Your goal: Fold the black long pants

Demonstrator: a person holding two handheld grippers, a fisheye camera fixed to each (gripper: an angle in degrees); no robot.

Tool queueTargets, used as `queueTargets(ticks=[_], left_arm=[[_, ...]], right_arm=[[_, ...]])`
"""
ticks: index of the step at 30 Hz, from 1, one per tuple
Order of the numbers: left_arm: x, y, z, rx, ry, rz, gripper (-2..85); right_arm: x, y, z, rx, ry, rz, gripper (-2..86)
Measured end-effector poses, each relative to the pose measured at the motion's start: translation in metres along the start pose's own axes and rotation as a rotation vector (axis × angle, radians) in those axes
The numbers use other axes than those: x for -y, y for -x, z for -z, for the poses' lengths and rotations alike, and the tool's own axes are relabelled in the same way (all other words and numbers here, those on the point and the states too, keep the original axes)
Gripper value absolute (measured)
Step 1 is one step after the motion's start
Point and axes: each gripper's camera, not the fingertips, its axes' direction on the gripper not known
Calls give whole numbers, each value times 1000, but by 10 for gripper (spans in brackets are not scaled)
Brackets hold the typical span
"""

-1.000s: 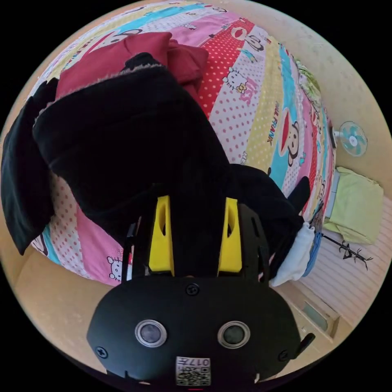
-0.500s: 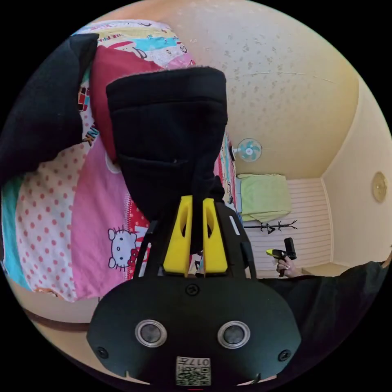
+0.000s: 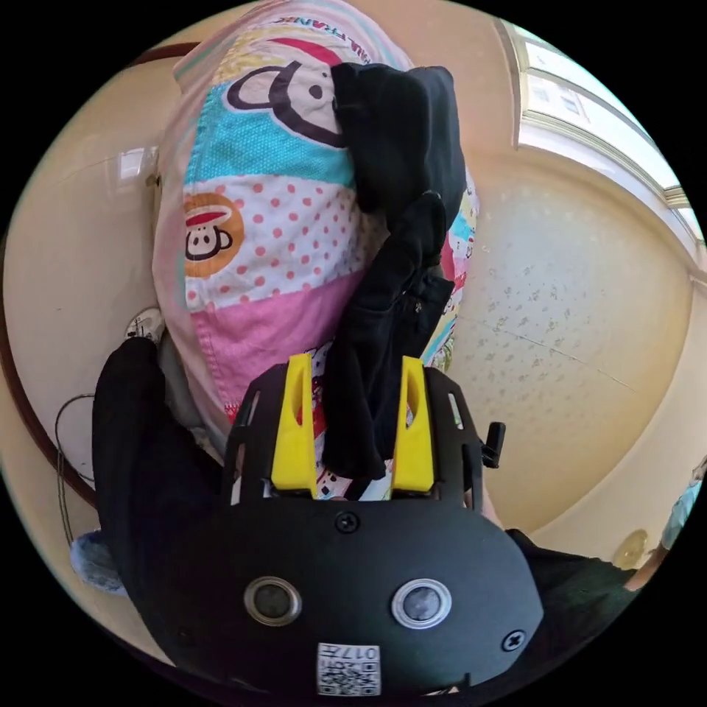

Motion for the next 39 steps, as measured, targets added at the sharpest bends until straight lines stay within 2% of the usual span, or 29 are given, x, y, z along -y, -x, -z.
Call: queueTargets(ticks=[2, 5, 7, 9, 11, 14, 17, 19, 22, 23, 24, 25, 27, 32, 35, 39], left_arm=[[9, -6, -25, 16, -23, 69, 176], [21, 0, -70, 65, 12, 197, 165], [24, 12, -89, 78, 75, 296, 119], [17, 22, -84, 15, 98, 378, 78], [13, 12, -71, -57, 149, 306, 67], [-11, -23, -37, -5, 185, 188, 61], [-53, -41, -22, -83, 252, 338, 59], [-75, -55, -16, -171, 330, 367, 58], [-101, -115, 7, -237, 443, 101, 56], [-115, -148, 22, -251, 466, -72, 56], [-134, -183, 41, -288, 465, -269, 56], [-144, -200, 51, -310, 459, -370, 56], [-197, -264, 93, -410, 420, -789, 56], [-314, -336, 153, -592, 345, -1410, 55], [-366, -349, 163, -718, 299, -1581, 55], [-401, -362, 129, -805, 274, -1638, 57]], right_arm=[[56, 12, -22, -89, -9, 11, 165], [104, 22, -62, -60, -7, -11, 167], [113, 24, -96, 19, 76, -89, 153], [98, 30, -98, 35, 11, -191, 130], [59, 49, -69, 76, -97, -190, 76], [-15, 80, -10, 231, -220, -42, 28], [-112, 115, 55, 305, -387, 62, 16], [-176, 131, 100, 373, -526, 96, 14], [-279, 154, 174, 403, -775, 157, 11], [-319, 163, 201, 395, -877, 187, 11], [-338, 167, 214, 396, -929, 207, 11], [-375, 175, 238, 409, -1037, 255, 12], [-427, 184, 268, 430, -1210, 323, 13], [-548, 217, 317, 439, -1661, 552, 14], [-586, 233, 338, 365, -1800, 573, 13], [-586, 230, 372, 161, -1855, 448, 13]])
